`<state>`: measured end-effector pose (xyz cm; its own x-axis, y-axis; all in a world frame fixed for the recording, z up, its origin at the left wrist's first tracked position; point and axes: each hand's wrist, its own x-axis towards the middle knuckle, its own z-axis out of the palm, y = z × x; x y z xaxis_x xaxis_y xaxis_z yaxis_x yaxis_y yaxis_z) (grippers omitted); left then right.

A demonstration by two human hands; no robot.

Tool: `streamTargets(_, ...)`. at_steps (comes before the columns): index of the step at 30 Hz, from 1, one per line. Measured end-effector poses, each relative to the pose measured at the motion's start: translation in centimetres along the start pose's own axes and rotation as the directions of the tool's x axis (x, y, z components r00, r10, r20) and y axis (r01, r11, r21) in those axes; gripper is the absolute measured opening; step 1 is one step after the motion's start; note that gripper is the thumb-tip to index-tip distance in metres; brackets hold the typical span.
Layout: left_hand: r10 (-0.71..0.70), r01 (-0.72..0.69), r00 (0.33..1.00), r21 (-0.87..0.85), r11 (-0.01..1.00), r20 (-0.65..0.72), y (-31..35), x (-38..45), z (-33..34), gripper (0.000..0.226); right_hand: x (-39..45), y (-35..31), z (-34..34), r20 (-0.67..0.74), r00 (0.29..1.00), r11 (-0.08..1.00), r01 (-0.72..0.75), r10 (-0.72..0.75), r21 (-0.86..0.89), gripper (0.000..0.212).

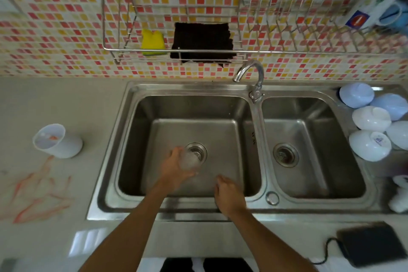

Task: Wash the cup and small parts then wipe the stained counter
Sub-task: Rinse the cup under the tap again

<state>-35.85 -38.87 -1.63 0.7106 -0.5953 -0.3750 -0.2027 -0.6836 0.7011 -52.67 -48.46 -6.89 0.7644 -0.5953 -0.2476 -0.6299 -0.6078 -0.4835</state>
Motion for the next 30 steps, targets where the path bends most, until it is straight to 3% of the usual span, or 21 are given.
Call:
streamTargets(2,0.024,-0.035,0.999,0.237,0.971,0.048,-0.7,0.0,-0.1,0.080,0.2,0.1,0.1,-0.009,1.000,1.000,-0.010,0.010,-0.006,0.029)
streamTargets(4,0.086,-0.121,0.992,0.459,0.880,0.098,-1.1,0.1,-0.2,0.083,0.4,0.1,0.2,-0.010,1.000,1.000,-0.008,0.008,-0.021,0.025)
streamTargets(7,0.116,-0.181,0.983,0.622,0.762,0.145,-1.7,0.4,-0.2,0.084,0.4,0.2,0.4,0.016,1.000,0.999,0.007,-0.007,-0.048,0.023)
streamTargets(12,0.282,-0.284,0.948,0.800,0.528,0.149,-3.0,0.6,-0.4,0.072,0.3,0.1,0.2,0.013,1.000,0.999,0.008,-0.007,-0.052,0.023)
streamTargets(15,0.381,-0.313,0.910,0.871,0.378,0.162,-3.3,0.4,-0.6,0.073,0.3,0.1,0.5,0.021,1.000,0.997,-0.012,0.014,-0.082,0.034)
streamTargets(20,0.609,-0.313,0.784,0.924,0.218,0.123,-3.3,-0.3,-0.6,0.071,0.6,0.4,0.9,0.060,0.998,0.992,-0.027,0.034,-0.120,0.048)
streamTargets(25,0.635,-0.324,0.755,0.936,0.140,0.166,-3.1,-0.5,-0.4,0.082,0.6,0.7,1.3,0.054,0.998,0.994,-0.028,0.034,-0.105,0.047)
streamTargets(30,0.578,-0.295,0.806,0.932,0.208,0.126,-3.4,-0.6,-1.0,0.083,0.5,0.5,0.8,0.056,0.998,0.995,-0.013,0.019,-0.103,0.048)
